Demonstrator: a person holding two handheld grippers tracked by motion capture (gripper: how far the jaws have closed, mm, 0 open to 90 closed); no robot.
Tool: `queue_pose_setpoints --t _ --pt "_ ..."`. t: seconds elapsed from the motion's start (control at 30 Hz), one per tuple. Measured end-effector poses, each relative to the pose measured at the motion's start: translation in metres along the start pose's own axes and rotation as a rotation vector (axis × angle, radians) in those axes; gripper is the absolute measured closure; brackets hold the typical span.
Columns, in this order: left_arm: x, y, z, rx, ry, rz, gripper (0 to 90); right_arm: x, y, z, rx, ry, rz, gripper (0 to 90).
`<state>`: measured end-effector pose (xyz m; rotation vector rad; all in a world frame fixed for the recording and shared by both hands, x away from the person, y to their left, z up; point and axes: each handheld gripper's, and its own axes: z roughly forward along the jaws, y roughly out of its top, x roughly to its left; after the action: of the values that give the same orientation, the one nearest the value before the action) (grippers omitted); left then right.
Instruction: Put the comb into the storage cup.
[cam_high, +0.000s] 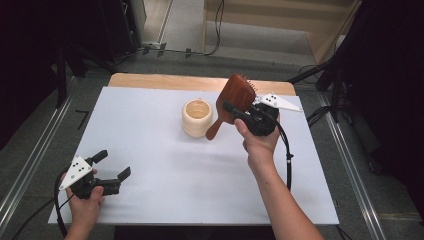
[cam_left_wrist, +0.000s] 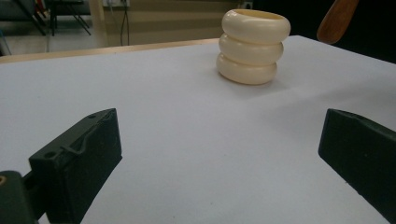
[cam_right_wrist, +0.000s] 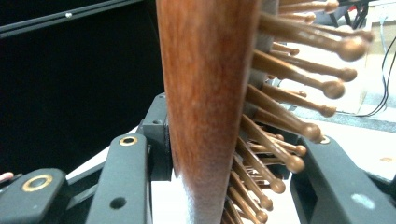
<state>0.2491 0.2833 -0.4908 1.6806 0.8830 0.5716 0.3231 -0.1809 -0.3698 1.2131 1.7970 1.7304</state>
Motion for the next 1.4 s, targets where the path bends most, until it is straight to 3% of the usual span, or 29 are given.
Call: queue_pose_setpoints --t 1.4 --pt "0.0 0.0 0.0 0.0 -0.001 -0.001 0.0 -0.004 0.03 0.02 -0.067 0.001 0.016 53.1"
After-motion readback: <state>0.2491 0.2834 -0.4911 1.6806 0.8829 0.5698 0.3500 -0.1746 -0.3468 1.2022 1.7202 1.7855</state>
